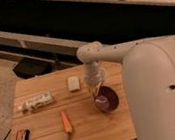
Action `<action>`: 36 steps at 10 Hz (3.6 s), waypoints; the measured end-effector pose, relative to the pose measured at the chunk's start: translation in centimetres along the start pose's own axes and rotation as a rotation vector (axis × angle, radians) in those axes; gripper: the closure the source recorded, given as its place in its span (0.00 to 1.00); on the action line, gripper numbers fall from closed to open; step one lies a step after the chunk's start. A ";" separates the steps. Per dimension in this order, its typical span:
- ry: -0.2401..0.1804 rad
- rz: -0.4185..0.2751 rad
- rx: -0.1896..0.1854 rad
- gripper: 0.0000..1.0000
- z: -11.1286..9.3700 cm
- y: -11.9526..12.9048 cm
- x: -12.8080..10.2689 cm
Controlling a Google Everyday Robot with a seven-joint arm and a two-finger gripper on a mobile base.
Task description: Drag the ceramic bowl in a circle
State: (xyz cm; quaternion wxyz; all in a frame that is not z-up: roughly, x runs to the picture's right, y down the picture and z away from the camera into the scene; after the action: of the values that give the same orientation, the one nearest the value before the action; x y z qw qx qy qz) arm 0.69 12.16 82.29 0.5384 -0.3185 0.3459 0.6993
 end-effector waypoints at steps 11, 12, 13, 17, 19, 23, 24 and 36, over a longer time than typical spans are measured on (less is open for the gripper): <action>0.049 -0.226 -0.069 0.82 6.0 13.2 7.9; 0.057 -0.220 -0.076 0.82 6.4 13.2 9.2; 0.065 -0.212 -0.081 0.82 6.9 13.0 10.8; 0.091 -0.157 -0.058 0.82 8.2 8.9 15.9; 0.113 -0.114 -0.022 0.82 8.6 5.2 17.4; 0.109 0.014 0.061 0.82 8.2 -3.5 16.6; 0.093 0.040 0.079 0.82 7.5 -5.2 15.8; -0.103 -0.012 0.216 0.82 2.8 -7.0 3.9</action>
State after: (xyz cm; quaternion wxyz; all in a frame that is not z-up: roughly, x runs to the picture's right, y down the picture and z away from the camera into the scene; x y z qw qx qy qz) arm 6.46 17.85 79.66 0.5908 -0.2243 0.3894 0.6701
